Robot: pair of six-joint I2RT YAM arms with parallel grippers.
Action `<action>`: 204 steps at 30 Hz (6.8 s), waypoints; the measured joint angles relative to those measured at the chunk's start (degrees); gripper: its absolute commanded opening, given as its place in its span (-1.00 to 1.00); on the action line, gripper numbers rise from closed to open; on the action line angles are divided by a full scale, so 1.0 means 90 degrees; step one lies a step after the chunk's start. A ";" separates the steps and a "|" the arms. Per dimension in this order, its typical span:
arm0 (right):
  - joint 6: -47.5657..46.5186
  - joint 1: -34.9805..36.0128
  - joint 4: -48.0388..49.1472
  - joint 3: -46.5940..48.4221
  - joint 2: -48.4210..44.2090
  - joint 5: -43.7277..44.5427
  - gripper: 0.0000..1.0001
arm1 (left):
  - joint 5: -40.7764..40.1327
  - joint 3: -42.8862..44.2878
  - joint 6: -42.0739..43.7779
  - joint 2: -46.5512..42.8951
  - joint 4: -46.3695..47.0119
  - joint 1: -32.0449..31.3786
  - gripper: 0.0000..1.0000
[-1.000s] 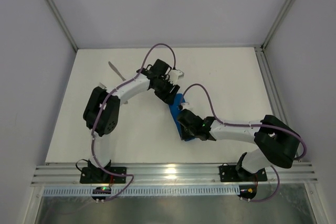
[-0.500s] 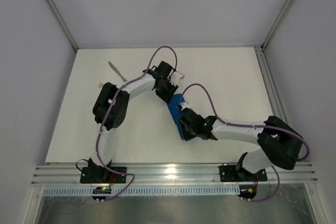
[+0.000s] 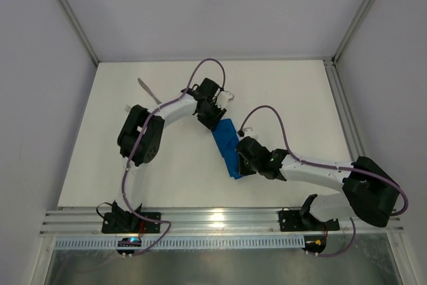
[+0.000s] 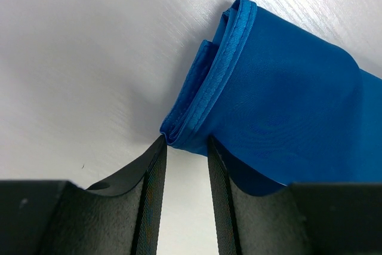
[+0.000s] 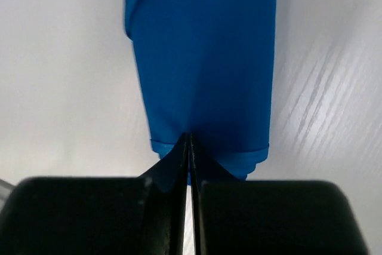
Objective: Fold the napkin into a case and place the utensils inside
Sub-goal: Smooth out the smaller rectangle-folded napkin at the center of the board, then pick up the fork from the corner of the board, then pass from the left arm to the right, then insert the fork into the folded napkin.
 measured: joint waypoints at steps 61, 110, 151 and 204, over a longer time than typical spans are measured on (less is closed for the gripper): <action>-0.1039 -0.0070 -0.0427 0.1158 -0.0068 0.0146 -0.19 | -0.1962 0.1066 0.6921 0.0401 -0.3111 0.3155 0.27; -0.0459 0.0121 0.1202 0.1025 -0.0002 -0.0126 0.22 | 0.2198 -0.3332 -0.3480 -0.3461 0.0406 0.3179 -1.00; 0.0398 -0.0197 0.2348 0.3126 0.3354 -0.2329 -0.92 | 0.2533 -0.3381 -0.3483 -0.4180 0.0318 0.2946 0.31; 0.0576 -0.3555 0.0002 -0.1090 0.0061 -0.6567 -0.93 | 0.0882 -0.0670 0.1345 -0.1166 0.0342 0.0500 0.11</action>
